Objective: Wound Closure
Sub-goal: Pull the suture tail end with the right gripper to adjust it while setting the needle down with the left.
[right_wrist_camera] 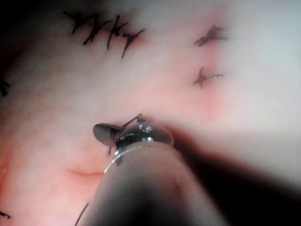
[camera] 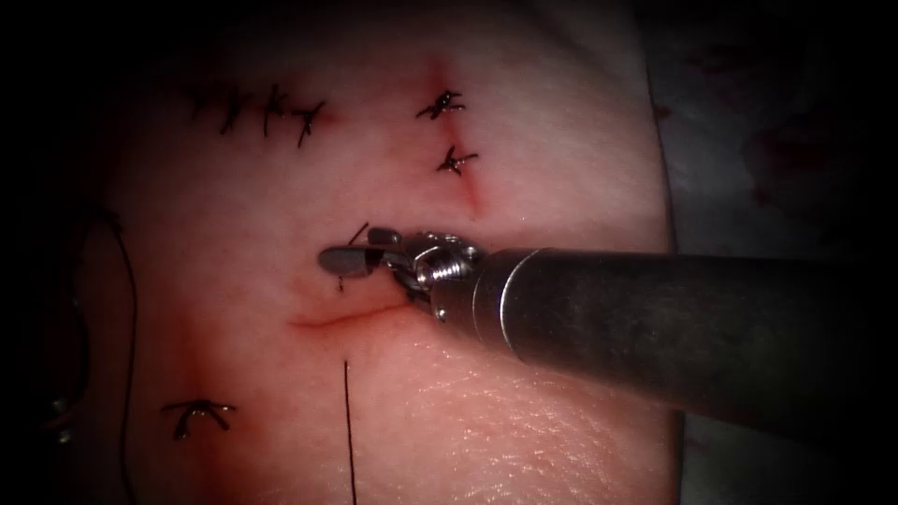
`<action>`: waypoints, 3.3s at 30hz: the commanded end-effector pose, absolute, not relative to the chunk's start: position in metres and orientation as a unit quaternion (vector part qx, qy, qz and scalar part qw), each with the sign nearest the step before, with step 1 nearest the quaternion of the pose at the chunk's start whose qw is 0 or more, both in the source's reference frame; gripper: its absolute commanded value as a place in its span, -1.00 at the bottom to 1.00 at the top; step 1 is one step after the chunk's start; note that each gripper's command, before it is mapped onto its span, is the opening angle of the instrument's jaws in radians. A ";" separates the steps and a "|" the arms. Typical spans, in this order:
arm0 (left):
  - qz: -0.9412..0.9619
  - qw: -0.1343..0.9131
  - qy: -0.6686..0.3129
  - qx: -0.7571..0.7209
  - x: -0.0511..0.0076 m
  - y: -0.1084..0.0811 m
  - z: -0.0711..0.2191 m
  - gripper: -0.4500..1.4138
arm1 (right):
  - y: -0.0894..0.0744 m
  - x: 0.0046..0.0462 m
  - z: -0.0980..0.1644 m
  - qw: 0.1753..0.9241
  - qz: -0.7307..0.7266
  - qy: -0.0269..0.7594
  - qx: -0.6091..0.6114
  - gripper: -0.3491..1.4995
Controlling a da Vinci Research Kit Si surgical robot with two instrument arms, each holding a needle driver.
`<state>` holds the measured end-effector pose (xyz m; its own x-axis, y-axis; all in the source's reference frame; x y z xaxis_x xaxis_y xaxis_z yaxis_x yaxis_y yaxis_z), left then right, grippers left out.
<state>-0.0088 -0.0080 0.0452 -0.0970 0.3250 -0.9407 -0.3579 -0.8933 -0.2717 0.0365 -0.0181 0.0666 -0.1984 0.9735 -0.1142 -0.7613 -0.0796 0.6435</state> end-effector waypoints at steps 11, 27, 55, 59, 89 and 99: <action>0.740 0.230 0.013 -0.632 -0.0093 -0.008 0.046 -1.00 | -0.018 0.0393 0.069 0.613 0.708 0.300 0.181 0.27; 0.740 0.230 0.013 -0.632 -0.0093 -0.008 0.046 -1.00 | -0.018 0.0395 0.068 0.691 0.634 0.325 0.126 -1.00; 0.740 0.231 0.014 -0.631 -0.0096 -0.008 0.046 -1.00 | -0.017 0.0352 0.061 0.593 0.630 0.468 0.180 0.78; 0.739 0.231 0.014 -0.632 -0.0100 -0.008 0.046 -1.00 | -0.017 0.0362 0.062 0.598 0.647 0.425 0.207 0.93; 0.740 0.230 0.009 -0.632 -0.0095 -0.008 0.046 -1.00 | -0.018 0.0384 0.068 0.588 0.666 0.387 0.246 0.91; 0.740 0.230 0.009 -0.632 -0.0095 -0.008 0.046 -1.00 | -0.018 0.0387 0.068 0.587 0.665 0.387 0.253 0.47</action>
